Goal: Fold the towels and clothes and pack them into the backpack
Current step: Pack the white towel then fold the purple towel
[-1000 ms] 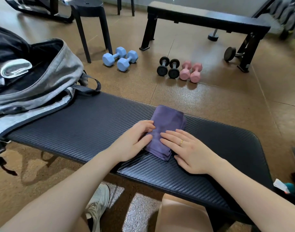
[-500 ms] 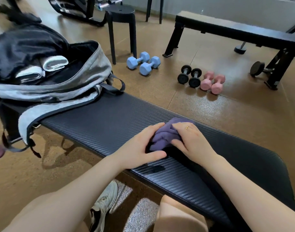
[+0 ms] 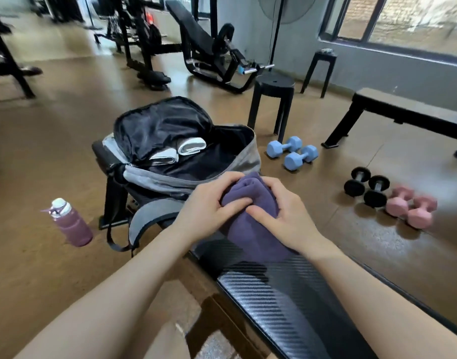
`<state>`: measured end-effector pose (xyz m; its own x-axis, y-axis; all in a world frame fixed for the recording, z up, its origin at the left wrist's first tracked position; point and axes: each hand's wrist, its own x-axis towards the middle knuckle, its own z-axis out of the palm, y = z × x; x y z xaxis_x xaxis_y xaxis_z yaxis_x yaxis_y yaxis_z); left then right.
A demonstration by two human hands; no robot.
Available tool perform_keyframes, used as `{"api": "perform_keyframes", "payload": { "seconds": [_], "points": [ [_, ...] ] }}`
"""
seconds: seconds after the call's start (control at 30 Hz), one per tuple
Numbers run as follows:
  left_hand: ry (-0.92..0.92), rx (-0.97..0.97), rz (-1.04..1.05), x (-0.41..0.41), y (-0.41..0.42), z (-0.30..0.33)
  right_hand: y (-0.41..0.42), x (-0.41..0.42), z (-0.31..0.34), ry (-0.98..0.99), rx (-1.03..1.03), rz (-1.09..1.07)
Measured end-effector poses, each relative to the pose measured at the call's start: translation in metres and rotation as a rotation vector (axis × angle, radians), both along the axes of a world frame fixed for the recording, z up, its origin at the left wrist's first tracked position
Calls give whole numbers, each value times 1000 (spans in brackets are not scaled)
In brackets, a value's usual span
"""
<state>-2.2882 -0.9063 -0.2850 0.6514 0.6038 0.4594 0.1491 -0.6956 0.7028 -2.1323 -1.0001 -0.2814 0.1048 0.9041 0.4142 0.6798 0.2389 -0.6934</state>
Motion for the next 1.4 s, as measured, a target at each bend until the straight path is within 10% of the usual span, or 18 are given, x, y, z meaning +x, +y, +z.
{"api": "perform_keyframes", "payload": {
  "seconds": [0.33, 0.57, 0.77, 1.4],
  "points": [
    [50, -110, 247, -11, 188, 18, 182, 12, 40, 66, -214, -4],
    [723, 386, 349, 12, 300, -19, 251, 27, 21, 505, -388, -152],
    [929, 684, 449, 22, 322, -39, 287, 34, -9, 529, -444, -348],
    [397, 145, 520, 31, 368, 36, 377, -4, -33, 760, -465, -253]
  ]
}}
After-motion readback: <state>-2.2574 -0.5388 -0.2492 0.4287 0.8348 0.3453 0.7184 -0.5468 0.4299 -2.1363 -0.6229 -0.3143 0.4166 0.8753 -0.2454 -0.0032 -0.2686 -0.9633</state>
